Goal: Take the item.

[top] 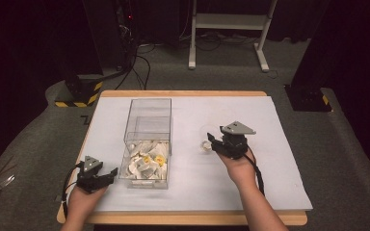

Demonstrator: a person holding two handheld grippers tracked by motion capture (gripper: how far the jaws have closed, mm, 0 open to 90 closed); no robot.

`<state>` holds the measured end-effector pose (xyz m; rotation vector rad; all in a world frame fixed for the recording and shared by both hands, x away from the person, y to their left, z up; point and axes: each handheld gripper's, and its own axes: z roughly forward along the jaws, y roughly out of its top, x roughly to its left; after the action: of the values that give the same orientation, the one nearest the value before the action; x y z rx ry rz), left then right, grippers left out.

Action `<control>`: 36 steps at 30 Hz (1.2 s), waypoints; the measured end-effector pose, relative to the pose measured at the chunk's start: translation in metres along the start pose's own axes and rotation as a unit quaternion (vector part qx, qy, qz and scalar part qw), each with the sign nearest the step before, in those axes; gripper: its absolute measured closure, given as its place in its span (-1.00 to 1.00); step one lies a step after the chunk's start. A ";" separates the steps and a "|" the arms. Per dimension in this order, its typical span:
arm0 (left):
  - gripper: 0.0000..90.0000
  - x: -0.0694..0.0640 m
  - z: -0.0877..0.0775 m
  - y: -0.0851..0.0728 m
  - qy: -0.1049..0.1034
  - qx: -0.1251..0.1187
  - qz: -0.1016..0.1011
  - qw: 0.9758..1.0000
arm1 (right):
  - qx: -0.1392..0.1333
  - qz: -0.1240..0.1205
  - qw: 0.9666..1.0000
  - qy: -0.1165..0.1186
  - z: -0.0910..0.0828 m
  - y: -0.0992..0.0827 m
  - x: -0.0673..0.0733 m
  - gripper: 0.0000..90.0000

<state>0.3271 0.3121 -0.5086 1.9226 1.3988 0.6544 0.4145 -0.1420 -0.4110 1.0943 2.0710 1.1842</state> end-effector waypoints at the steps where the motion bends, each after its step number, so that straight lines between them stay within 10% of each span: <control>1: -0.27 0.000 0.000 0.000 0.001 0.000 0.002 1.000 | 0.001 0.000 1.000 -0.001 -0.001 -0.002 0.000 -0.10; 12: -0.28 0.000 0.000 0.000 0.000 0.001 0.000 1.000 | 0.005 0.003 1.000 -0.019 -0.017 -0.024 0.001 -0.45; 36: -0.28 -0.001 0.000 0.000 0.002 -0.001 0.005 1.000 | 0.082 0.011 0.996 -0.038 -0.030 -0.106 -0.012 -0.47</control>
<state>0.3265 0.3116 -0.5084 1.9295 1.3910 0.6631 0.3572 -0.1972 -0.4879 1.2211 2.1326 0.9798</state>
